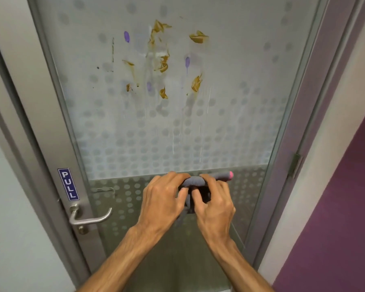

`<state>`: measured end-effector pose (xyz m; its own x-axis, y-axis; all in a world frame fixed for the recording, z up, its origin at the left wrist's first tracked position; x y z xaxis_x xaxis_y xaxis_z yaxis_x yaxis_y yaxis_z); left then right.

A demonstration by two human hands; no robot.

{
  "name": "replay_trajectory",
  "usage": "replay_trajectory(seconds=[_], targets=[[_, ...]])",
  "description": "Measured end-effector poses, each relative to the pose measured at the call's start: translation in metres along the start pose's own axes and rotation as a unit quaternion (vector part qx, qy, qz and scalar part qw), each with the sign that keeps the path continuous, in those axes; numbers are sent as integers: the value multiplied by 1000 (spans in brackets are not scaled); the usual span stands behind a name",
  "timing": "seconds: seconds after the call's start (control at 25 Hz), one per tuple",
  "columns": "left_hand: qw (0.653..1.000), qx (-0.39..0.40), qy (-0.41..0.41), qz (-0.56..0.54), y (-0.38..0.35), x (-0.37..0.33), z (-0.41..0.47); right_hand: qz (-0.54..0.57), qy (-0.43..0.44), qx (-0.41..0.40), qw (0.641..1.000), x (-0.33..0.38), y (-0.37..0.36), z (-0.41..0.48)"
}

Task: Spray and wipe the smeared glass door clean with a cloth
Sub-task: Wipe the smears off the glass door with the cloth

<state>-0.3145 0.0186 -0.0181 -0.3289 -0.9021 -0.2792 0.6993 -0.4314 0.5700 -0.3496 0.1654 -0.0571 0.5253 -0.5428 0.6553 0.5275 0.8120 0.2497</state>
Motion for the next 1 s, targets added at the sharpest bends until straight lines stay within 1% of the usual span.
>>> replay_trajectory(seconds=[0.12, 0.28, 0.32, 0.44, 0.52, 0.6, 0.76, 0.88, 0.96, 1.0], targets=[[999, -20, -8, 25, -11, 12, 21, 14, 71, -1, 997, -6, -20, 29], [996, -76, 0, 46, -7, 45, 43, 32, 64, -29, 997, -15, -50, 68], [994, -91, -1, 56, -3, 56, 47, 34, 74, -38, 996, -13, -59, 76], [987, -95, 15, 126, 0, 98, 60, 14, 161, -27, 987, -1, -97, 94], [978, -84, 32, 187, 0, 125, 69, -18, 231, -11, 973, 7, -127, 99], [966, -90, 32, 241, -1, 146, 73, -63, 289, 1, 955, 10, -154, 98], [949, -98, -5, 301, -11, 179, 71, -172, 379, -30, 909, -3, -176, 101], [945, -94, -40, 312, -24, 189, 72, -180, 455, -49, 871, -13, -174, 120], [942, -88, -62, 317, -32, 188, 74, -169, 473, -60, 863, -14, -170, 128], [941, -84, -66, 322, -35, 188, 76, -164, 464, -68, 868, -15, -167, 133]])
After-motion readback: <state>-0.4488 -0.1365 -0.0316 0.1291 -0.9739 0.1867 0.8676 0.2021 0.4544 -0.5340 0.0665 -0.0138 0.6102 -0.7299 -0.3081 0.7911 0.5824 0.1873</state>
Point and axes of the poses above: each hand's wrist, its own z-axis towards the middle knuckle, its own y-axis out of the back of the hand, x = y × z, the point moved 8 cm from there along z, towards the middle knuckle, and after that the axes turned 3 degrees about -y, right-handed, at the moved point
